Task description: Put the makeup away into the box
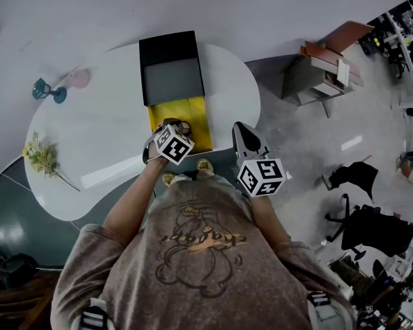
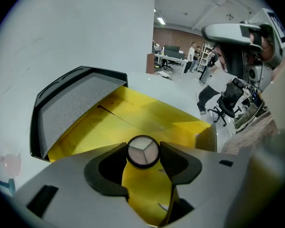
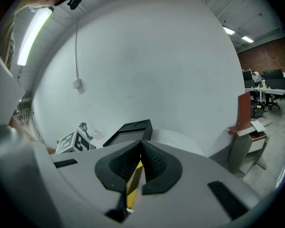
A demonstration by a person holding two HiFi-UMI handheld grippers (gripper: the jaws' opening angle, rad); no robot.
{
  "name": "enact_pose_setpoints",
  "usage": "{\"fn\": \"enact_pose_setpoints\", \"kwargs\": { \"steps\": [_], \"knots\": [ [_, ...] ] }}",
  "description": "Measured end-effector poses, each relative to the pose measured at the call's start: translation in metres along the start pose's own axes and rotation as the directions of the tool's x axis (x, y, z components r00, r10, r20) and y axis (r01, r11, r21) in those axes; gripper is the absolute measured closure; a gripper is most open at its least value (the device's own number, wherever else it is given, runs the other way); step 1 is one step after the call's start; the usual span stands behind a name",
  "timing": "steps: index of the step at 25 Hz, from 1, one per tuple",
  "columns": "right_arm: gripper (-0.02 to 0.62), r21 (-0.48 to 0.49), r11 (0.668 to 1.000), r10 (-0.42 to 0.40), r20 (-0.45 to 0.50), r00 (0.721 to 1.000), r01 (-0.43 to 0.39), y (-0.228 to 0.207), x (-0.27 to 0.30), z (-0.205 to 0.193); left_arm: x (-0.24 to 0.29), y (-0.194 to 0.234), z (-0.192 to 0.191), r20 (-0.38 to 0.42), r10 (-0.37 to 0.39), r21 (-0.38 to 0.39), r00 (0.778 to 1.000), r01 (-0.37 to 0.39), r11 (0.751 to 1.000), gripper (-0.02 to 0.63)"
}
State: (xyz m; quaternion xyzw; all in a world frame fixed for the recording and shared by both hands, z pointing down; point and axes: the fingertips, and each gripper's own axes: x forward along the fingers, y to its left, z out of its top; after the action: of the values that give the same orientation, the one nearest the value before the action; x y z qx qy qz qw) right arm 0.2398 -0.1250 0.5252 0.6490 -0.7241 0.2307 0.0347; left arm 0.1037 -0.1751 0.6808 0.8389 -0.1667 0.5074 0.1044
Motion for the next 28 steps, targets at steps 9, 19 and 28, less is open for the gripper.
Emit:
{"fn": "enact_pose_setpoints", "kwargs": {
  "steps": [9,19,28],
  "knots": [
    [0.592,0.010,1.000,-0.018,-0.002,1.000,0.018,-0.006,-0.007,-0.005,0.007,-0.002,-0.001,-0.035,-0.008,-0.007,0.999,0.008,1.000,0.370],
    [0.592,0.005,1.000,-0.016,-0.003,1.000,0.016,-0.007,-0.011,-0.006,0.000,0.000,0.003,-0.002,-0.014,-0.054,1.000,0.014,0.998,0.362],
    [0.592,-0.014,1.000,0.024,0.007,1.000,-0.024,0.004,-0.001,0.003,-0.048,0.011,0.036,0.192,0.011,-0.166,0.981,0.021,0.986,0.353]
  ]
}}
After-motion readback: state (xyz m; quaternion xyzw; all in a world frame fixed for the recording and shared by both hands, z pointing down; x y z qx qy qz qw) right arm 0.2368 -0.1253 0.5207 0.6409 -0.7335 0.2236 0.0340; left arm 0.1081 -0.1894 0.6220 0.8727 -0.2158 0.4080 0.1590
